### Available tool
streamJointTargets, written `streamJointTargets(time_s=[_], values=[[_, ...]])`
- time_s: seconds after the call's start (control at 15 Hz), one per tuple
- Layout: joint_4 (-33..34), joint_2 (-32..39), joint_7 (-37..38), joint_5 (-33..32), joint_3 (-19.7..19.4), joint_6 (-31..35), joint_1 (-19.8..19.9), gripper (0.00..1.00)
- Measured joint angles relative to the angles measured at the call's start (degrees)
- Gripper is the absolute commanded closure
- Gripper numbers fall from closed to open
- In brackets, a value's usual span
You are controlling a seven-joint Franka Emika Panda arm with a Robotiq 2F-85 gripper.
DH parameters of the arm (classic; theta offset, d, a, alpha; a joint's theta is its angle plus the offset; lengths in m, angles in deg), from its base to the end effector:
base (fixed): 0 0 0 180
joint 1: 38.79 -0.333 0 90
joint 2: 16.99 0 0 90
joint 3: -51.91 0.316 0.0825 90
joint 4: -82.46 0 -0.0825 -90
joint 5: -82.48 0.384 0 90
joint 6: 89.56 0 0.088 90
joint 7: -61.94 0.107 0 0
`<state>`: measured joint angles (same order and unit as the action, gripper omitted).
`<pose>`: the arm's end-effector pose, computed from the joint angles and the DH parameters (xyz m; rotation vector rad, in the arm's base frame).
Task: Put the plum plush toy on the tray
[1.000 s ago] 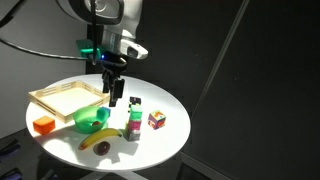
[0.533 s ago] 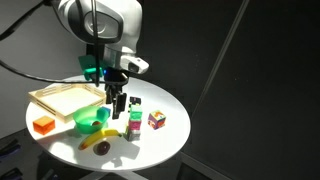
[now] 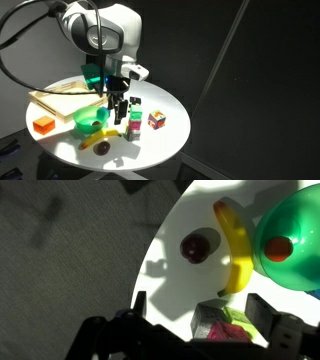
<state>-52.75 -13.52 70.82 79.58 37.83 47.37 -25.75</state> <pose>0.4463 -0.2293 0.3008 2.9635 -0.9015 -0.0563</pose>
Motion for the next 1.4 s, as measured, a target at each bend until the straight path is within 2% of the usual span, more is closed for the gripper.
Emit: streamJointTargets(time_s=[0.53,1.4], values=[[-0.1,0.17,-0.07,0.0,0.02,0.26,-0.01,0.0],[-2.51,6.31,-3.94,0.79,-0.13,8.51,0.59,0.0]])
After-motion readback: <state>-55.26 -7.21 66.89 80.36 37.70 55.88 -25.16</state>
